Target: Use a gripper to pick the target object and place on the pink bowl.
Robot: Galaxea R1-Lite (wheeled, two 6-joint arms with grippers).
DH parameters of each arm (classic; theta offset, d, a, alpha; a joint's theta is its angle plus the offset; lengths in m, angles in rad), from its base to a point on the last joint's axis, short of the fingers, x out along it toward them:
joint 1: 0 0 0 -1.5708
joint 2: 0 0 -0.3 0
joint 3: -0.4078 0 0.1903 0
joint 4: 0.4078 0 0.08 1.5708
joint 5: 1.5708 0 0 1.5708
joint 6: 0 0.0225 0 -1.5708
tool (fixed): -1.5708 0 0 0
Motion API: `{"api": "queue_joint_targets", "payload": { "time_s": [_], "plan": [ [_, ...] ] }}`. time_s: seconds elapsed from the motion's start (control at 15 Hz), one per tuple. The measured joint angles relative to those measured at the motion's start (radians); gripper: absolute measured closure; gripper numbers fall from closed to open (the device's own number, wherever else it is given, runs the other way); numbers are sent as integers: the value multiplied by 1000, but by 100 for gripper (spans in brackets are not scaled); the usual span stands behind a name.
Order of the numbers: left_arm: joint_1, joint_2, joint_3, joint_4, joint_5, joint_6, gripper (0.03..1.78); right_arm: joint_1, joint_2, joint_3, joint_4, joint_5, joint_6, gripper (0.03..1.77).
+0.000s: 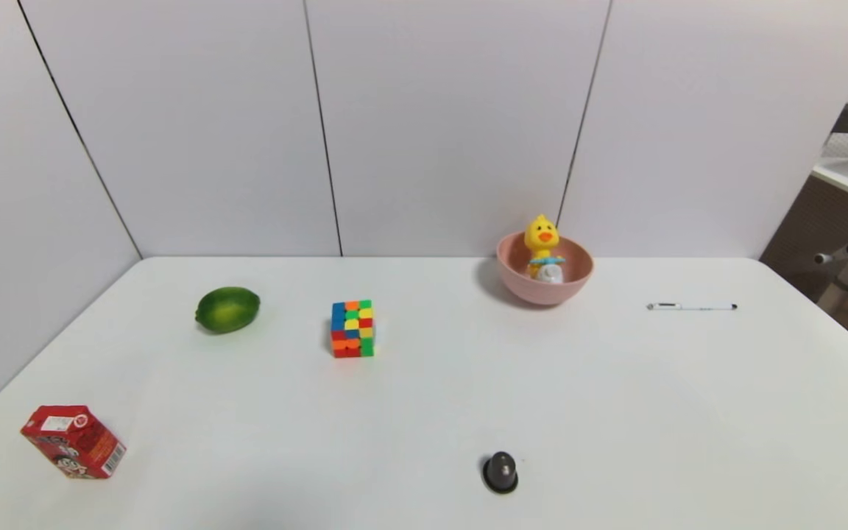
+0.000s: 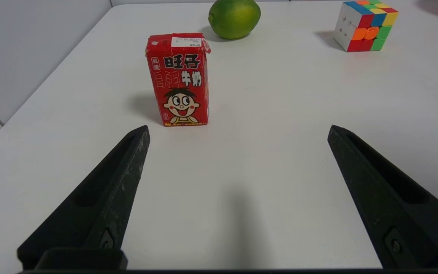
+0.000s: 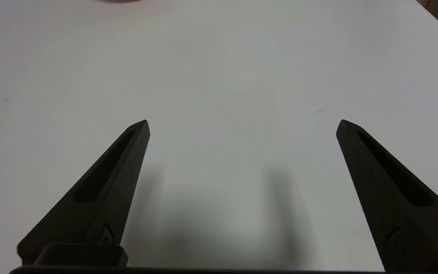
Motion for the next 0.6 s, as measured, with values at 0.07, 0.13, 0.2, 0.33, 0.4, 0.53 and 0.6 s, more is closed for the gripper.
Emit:
{"api": "queue_joint_targets", "payload": {
  "time_s": [0.07,0.13,0.2,0.33,0.4,0.53,0.6],
  "plan": [
    [0,0,0,0,0,0,12,-2,-42,1,6,5,3,11],
    [0,0,0,0,0,0,12,-3,-75,3,5,4,7,11],
    [0,0,0,0,0,0,12,-4,-99,5,2,0,21,11],
    [0,0,0,0,0,0,12,-5,-124,6,0,-5,58,11],
    [0,0,0,0,0,0,12,-5,-132,6,-1,-6,61,11],
    [0,0,0,0,0,0,12,-5,-139,7,-2,-9,64,11],
    [0,0,0,0,0,0,12,-5,-142,7,0,-10,66,11]
  ]
}}
